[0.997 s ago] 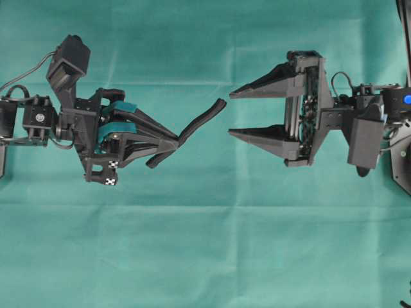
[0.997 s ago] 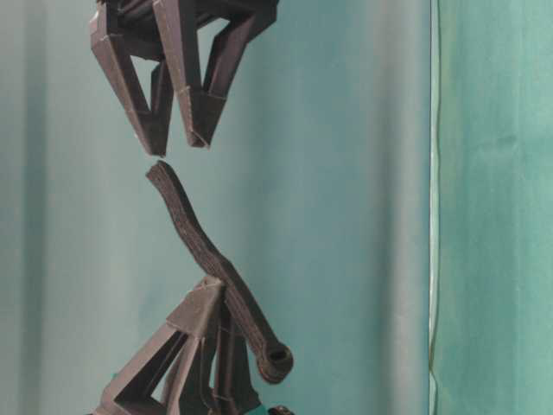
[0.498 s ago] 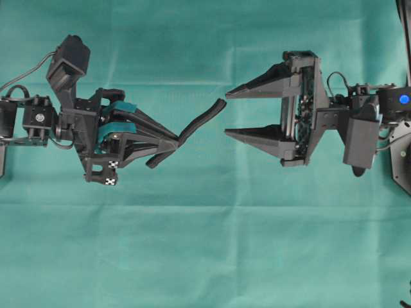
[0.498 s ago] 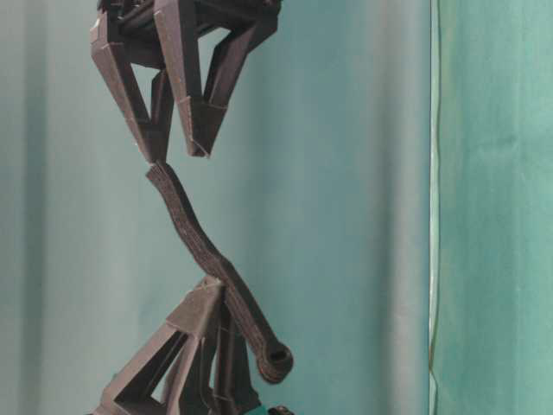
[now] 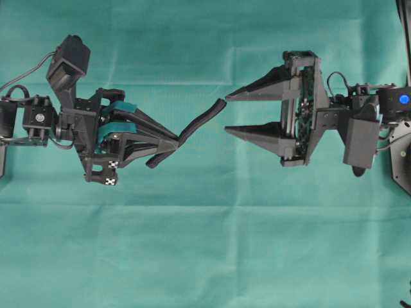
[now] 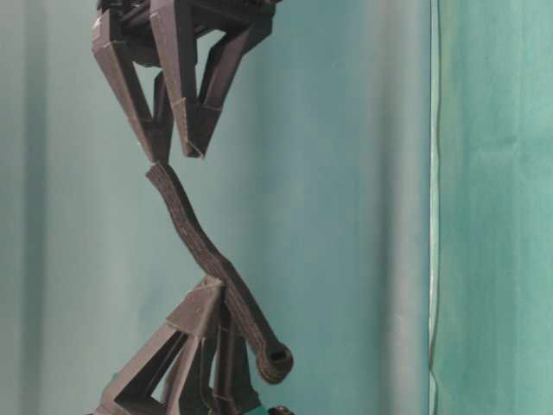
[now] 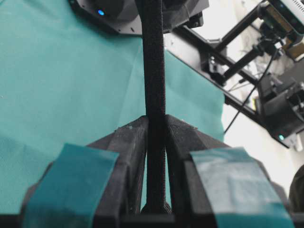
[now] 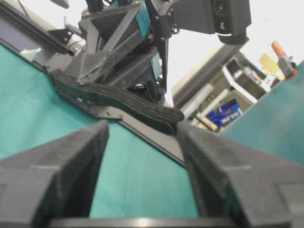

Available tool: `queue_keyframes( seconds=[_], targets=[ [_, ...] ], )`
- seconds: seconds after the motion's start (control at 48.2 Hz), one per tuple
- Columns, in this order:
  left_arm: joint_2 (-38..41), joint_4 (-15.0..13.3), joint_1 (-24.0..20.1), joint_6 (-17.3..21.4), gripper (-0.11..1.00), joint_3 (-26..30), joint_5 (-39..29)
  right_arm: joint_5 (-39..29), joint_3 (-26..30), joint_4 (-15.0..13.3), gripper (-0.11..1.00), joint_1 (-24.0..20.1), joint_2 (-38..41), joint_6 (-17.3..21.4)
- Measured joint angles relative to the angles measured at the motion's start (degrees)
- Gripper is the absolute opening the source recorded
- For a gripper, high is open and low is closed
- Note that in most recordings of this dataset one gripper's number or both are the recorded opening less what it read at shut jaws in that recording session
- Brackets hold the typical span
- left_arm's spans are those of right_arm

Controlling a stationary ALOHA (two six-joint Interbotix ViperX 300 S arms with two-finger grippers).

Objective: Peel off the Velcro with your right arm.
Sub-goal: 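Close the right gripper on the strap's free end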

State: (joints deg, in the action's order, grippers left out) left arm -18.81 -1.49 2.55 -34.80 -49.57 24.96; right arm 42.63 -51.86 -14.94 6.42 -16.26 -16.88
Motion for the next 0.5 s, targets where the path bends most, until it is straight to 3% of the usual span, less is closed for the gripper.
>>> queue_keyframes(
  seconds=[0.187,0.498],
  targets=[
    [0.0,-0.1,-0.1,0.0,0.10,-0.1,0.0,0.0,0.0,0.0,0.00,0.1,0.0,-0.1],
    [0.0,-0.1,0.0,0.0,0.10,-0.1,0.0,0.0,0.0,0.0,-0.04,0.3,0.0,-0.1]
  ],
)
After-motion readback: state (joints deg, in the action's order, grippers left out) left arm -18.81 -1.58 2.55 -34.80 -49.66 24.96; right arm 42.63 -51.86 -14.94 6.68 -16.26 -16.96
